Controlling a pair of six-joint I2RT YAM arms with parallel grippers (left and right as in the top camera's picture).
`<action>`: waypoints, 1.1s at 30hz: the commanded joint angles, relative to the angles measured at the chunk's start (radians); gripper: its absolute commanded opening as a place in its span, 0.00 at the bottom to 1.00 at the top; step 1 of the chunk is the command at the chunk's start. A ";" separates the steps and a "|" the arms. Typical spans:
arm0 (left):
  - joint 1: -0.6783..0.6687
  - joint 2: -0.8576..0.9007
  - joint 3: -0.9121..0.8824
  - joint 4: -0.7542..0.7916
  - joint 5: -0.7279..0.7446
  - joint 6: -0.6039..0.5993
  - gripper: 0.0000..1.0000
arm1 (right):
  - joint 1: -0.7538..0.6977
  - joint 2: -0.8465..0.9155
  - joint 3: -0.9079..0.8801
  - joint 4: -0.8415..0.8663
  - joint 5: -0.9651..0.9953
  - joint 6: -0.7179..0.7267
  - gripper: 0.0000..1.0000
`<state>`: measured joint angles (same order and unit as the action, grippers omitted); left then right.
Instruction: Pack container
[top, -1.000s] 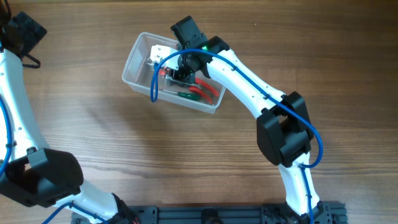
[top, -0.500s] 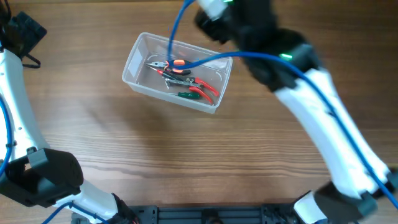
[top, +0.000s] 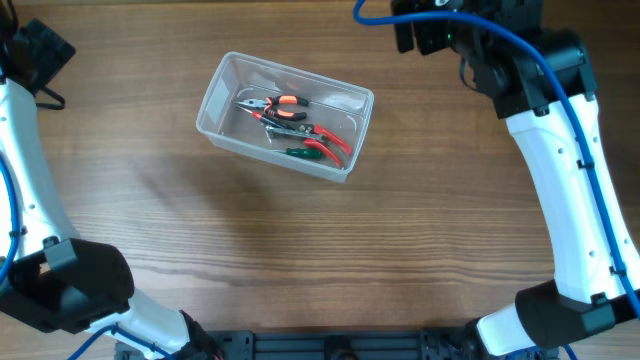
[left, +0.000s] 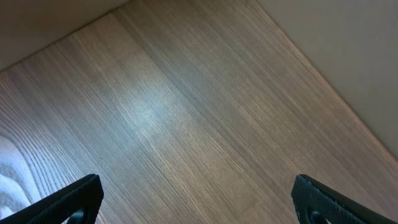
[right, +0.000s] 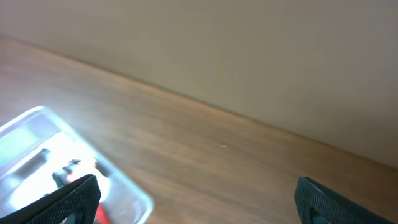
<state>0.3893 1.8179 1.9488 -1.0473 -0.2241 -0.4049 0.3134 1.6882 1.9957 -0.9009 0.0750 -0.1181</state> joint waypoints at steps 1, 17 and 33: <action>0.006 0.006 0.008 0.002 -0.013 0.008 1.00 | 0.003 0.011 -0.006 -0.034 -0.133 0.110 1.00; 0.006 0.006 0.008 0.002 -0.013 0.008 1.00 | -0.131 -0.319 -0.006 -0.054 -0.023 0.101 1.00; 0.006 0.006 0.008 0.003 -0.013 0.008 1.00 | -0.183 -0.866 -0.328 -0.091 0.000 0.069 1.00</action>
<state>0.3893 1.8179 1.9488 -1.0473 -0.2241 -0.4049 0.1535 0.8890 1.7485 -1.0012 0.0536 -0.0532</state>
